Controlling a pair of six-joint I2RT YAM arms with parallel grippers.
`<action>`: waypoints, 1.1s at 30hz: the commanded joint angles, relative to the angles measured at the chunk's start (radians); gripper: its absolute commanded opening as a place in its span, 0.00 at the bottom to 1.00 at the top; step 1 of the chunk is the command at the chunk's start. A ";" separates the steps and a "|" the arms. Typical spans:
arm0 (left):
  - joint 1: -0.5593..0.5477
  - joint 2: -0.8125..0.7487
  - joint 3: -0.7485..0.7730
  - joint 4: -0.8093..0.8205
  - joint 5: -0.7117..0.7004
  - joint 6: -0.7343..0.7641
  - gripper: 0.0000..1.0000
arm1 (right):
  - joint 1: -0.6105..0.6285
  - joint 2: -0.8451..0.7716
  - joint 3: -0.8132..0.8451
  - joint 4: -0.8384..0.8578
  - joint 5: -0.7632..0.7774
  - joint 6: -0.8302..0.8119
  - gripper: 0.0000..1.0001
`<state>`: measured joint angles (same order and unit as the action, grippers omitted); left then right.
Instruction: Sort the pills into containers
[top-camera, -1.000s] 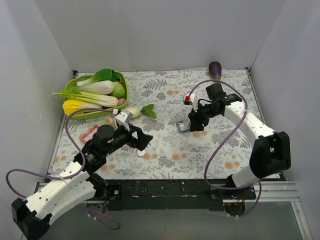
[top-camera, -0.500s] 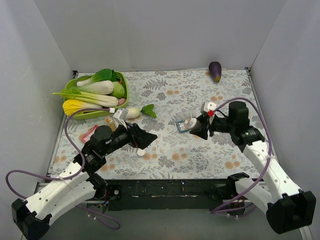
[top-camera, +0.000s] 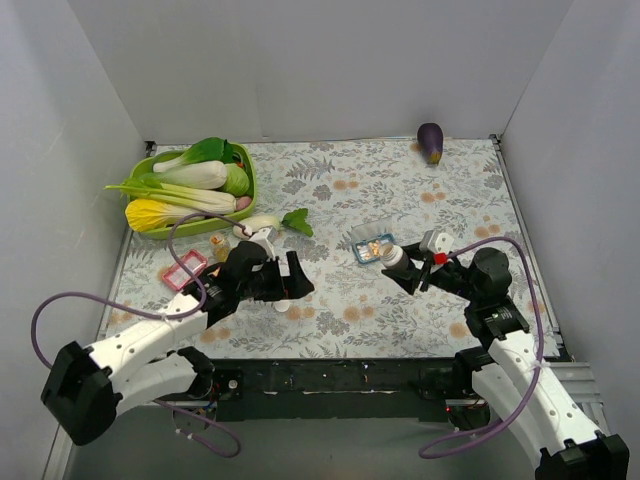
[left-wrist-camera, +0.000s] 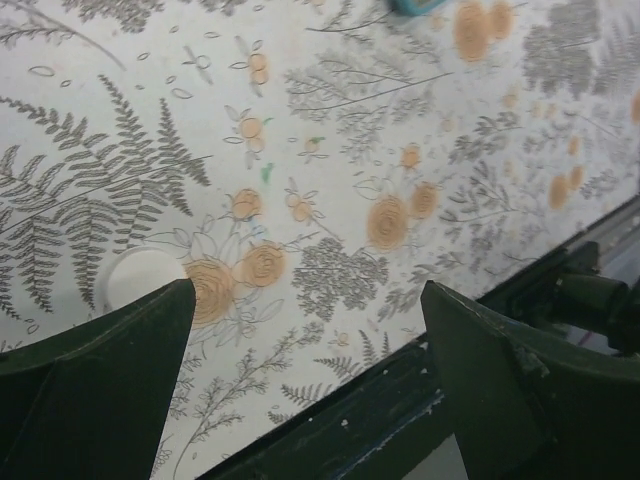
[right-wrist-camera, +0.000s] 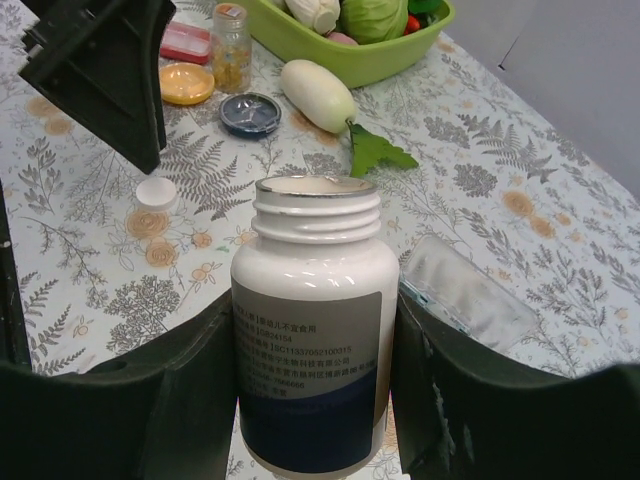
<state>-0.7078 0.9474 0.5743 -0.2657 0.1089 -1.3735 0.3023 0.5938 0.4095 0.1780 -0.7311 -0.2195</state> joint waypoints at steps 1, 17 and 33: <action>0.005 0.125 0.097 -0.134 -0.150 -0.006 0.93 | 0.003 -0.008 -0.028 0.127 0.013 0.032 0.01; -0.058 0.404 0.187 -0.326 -0.318 -0.035 0.70 | 0.003 -0.008 -0.110 0.201 0.019 0.086 0.01; -0.064 0.482 0.188 -0.296 -0.308 -0.019 0.41 | 0.003 -0.006 -0.109 0.175 0.013 0.077 0.01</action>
<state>-0.7643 1.4361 0.7528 -0.5583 -0.1802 -1.3952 0.3023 0.5949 0.2962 0.3161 -0.7162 -0.1406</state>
